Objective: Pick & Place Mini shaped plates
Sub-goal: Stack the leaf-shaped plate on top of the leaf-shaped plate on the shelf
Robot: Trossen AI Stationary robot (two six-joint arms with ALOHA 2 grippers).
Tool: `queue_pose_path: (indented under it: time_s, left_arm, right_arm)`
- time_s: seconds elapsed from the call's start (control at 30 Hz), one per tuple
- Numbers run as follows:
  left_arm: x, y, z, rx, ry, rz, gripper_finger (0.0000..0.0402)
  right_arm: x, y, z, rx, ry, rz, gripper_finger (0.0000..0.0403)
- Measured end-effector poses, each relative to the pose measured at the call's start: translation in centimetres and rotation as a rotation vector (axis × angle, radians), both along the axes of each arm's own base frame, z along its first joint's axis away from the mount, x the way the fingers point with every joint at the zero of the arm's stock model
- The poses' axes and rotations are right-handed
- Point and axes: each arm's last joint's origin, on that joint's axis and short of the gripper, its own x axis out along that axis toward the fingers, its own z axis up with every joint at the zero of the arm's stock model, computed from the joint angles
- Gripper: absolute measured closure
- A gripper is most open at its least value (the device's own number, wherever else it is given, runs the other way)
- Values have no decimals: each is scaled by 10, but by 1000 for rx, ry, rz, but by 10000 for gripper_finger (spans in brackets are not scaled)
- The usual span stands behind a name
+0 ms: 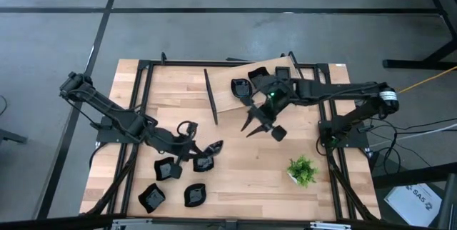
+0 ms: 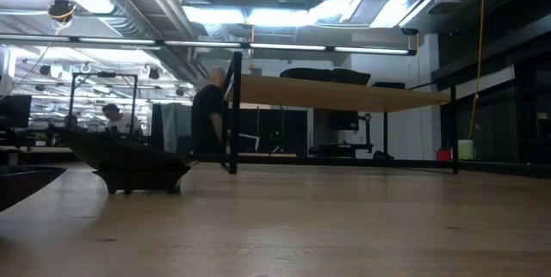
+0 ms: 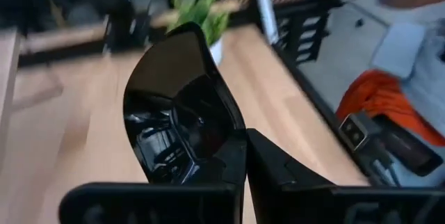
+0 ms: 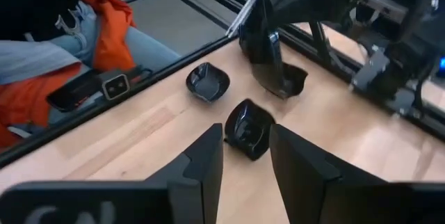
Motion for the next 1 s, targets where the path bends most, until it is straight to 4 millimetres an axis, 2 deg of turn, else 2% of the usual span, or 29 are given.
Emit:
queue_pose_path:
  time_s: [0.27, 0.47, 0.73, 1.0]
  left_arm:
    - [2, -2, 7, 54, -84, -67, 399]
    - [4, 0, 7, 42, -89, -81, 399]
    - [8, 9, 7, 30, -85, -76, 399]
    - [13, 18, 9, 82, -112, -82, 398]
  right_arm:
    - [37, 13, -20, -38, -123, 63, 284]
    - [53, 14, -28, -23, -191, 98, 284]
    - [58, 17, -29, 37, -249, 219, 284]
    - [58, 18, -29, 43, -248, 228, 285]
